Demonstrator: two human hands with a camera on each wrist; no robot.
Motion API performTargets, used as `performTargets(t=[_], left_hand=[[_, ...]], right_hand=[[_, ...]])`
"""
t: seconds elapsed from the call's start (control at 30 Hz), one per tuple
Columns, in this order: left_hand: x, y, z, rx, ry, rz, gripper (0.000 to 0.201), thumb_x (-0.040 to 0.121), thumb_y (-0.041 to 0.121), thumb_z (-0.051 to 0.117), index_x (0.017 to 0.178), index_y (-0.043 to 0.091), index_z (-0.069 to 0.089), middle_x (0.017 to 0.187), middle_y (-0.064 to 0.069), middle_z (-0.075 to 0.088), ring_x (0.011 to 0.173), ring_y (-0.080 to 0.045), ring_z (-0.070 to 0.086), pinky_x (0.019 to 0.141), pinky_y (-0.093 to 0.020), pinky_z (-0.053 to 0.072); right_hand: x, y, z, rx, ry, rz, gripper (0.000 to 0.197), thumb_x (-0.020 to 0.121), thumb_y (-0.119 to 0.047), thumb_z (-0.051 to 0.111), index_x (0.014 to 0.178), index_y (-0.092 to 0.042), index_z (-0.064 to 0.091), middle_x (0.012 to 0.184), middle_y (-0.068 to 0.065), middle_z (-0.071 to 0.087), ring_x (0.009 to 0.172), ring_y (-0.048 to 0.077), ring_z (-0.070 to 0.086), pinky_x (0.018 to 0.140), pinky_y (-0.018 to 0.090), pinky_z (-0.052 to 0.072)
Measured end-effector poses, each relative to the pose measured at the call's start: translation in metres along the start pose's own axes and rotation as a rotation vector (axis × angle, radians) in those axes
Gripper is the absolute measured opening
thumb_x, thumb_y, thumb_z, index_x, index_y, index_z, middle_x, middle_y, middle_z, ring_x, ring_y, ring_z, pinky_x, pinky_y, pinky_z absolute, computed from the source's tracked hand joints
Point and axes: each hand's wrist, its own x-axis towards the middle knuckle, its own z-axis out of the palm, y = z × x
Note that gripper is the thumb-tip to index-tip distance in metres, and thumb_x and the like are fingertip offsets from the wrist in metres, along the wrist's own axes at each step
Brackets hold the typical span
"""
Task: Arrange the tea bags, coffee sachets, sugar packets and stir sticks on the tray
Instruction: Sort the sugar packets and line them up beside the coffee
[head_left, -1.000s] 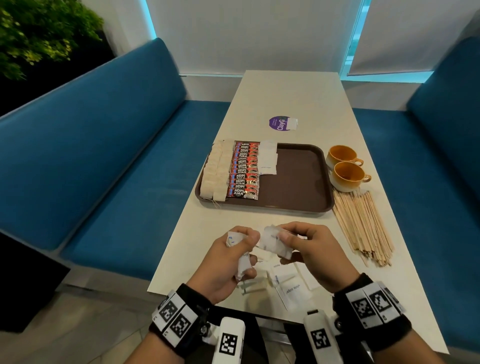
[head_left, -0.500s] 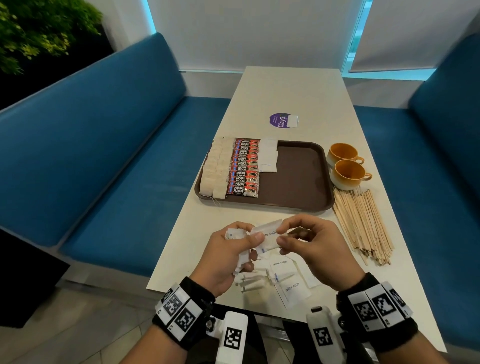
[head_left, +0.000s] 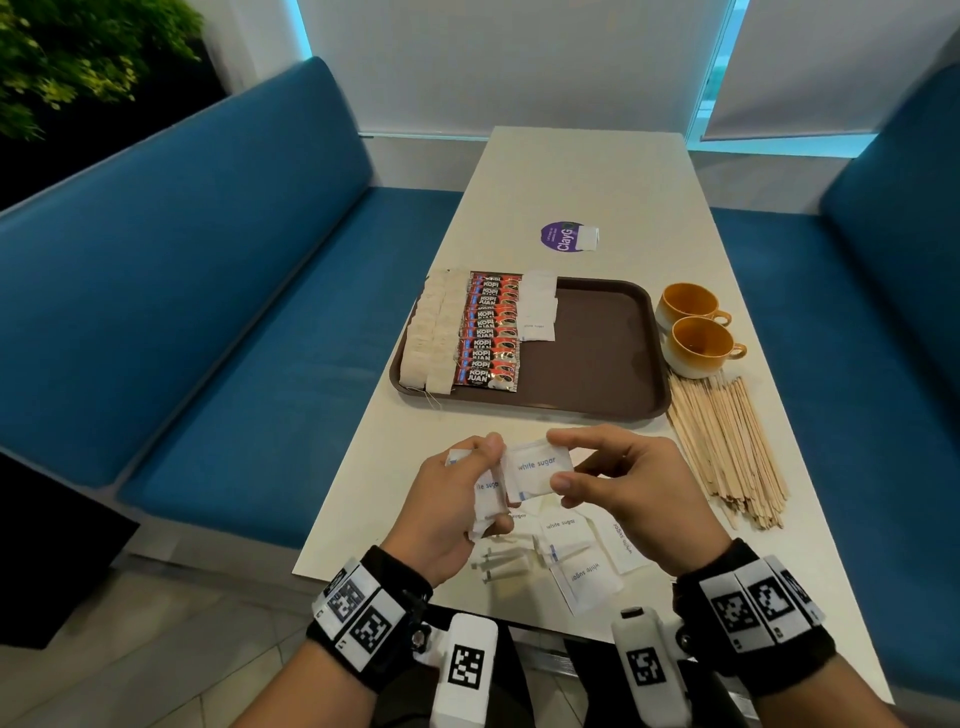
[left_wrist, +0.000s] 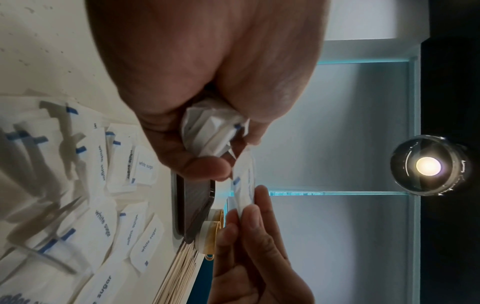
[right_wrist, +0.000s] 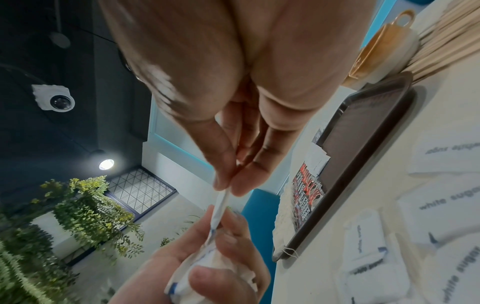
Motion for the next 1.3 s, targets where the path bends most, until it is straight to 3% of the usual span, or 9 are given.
performTargets(t=[0.1, 0.17, 0.27, 0.4, 0.53, 0.73, 0.93, 1.1, 1.3], left_hand=[[0.001, -0.002, 0.0, 0.002, -0.016, -0.017, 0.036, 0.091, 0.042, 0.069, 0.1, 0.008, 0.064, 0.085, -0.017, 0.064, 0.061, -0.024, 0.054, 0.048, -0.028, 0.039], [0.001, -0.005, -0.002, 0.016, -0.074, -0.01, 0.028, 0.081, 0.028, 0.081, 0.094, 0.01, 0.063, 0.085, -0.015, 0.06, 0.06, -0.022, 0.052, 0.049, -0.027, 0.039], [0.002, -0.008, -0.007, 0.058, -0.117, 0.03, 0.023, 0.075, 0.001, 0.081, 0.085, 0.012, 0.063, 0.076, -0.01, 0.06, 0.057, -0.02, 0.051, 0.048, -0.027, 0.041], [0.005, -0.007, -0.008, 0.066, -0.076, 0.084, 0.025, 0.078, -0.009, 0.077, 0.088, 0.01, 0.065, 0.074, -0.01, 0.064, 0.058, -0.021, 0.051, 0.049, -0.028, 0.042], [0.009, -0.005, -0.01, 0.049, -0.046, 0.101, 0.024, 0.076, -0.005, 0.08, 0.087, 0.015, 0.07, 0.081, -0.013, 0.064, 0.062, -0.022, 0.051, 0.048, -0.027, 0.042], [0.019, 0.006, -0.011, -0.019, 0.051, 0.041, 0.033, 0.069, 0.013, 0.086, 0.094, 0.012, 0.066, 0.077, -0.008, 0.058, 0.061, -0.017, 0.05, 0.052, -0.029, 0.044], [0.027, 0.012, -0.021, -0.328, 0.013, -0.13, 0.042, 0.077, 0.004, 0.072, 0.116, 0.01, 0.06, 0.086, -0.011, 0.062, 0.07, -0.025, 0.057, 0.059, -0.033, 0.052], [0.031, 0.012, -0.034, -0.381, -0.052, -0.167, 0.041, 0.077, 0.0, 0.065, 0.117, 0.006, 0.063, 0.089, -0.017, 0.064, 0.075, -0.031, 0.06, 0.062, -0.038, 0.055], [0.048, 0.01, -0.039, -0.376, -0.038, -0.214, 0.044, 0.069, -0.002, 0.067, 0.113, 0.002, 0.063, 0.085, -0.02, 0.062, 0.071, -0.035, 0.06, 0.059, -0.039, 0.056]], right_hand=[[0.001, 0.0, -0.001, 0.035, 0.03, -0.004, 0.042, 0.075, 0.0, 0.085, 0.113, -0.017, 0.077, 0.081, 0.012, 0.078, 0.071, 0.03, 0.075, 0.072, 0.029, 0.06], [0.002, 0.002, -0.002, 0.071, 0.058, -0.004, 0.042, 0.075, 0.001, 0.085, 0.113, -0.016, 0.077, 0.081, 0.014, 0.077, 0.071, 0.031, 0.075, 0.075, 0.033, 0.061], [0.003, 0.003, -0.004, 0.097, 0.075, 0.013, 0.042, 0.076, 0.0, 0.085, 0.114, -0.015, 0.076, 0.082, 0.017, 0.077, 0.072, 0.032, 0.075, 0.08, 0.037, 0.062], [0.008, 0.007, -0.003, 0.202, 0.063, 0.075, 0.044, 0.073, 0.002, 0.084, 0.113, -0.012, 0.077, 0.084, 0.015, 0.076, 0.071, 0.031, 0.072, 0.076, 0.033, 0.06], [0.016, 0.008, 0.001, 0.282, 0.031, 0.085, 0.036, 0.07, 0.004, 0.083, 0.105, -0.005, 0.079, 0.078, 0.021, 0.059, 0.072, 0.036, 0.066, 0.072, 0.037, 0.061], [0.04, -0.001, -0.002, 0.102, 0.022, 0.047, 0.026, 0.078, 0.005, 0.081, 0.102, -0.006, 0.079, 0.084, 0.03, 0.066, 0.073, 0.038, 0.068, 0.067, 0.029, 0.06], [0.116, 0.005, -0.021, 0.103, 0.125, 0.138, 0.021, 0.085, 0.005, 0.076, 0.102, -0.006, 0.077, 0.096, 0.019, 0.075, 0.088, 0.036, 0.074, 0.078, 0.039, 0.064], [0.187, 0.026, -0.031, 0.024, 0.225, 0.197, 0.018, 0.087, 0.002, 0.075, 0.1, -0.01, 0.078, 0.099, 0.013, 0.075, 0.079, 0.023, 0.068, 0.073, 0.033, 0.062], [0.254, 0.054, -0.031, -0.155, 0.221, 0.292, 0.021, 0.086, 0.004, 0.075, 0.09, -0.016, 0.077, 0.095, 0.018, 0.074, 0.069, 0.021, 0.066, 0.062, 0.03, 0.059]])
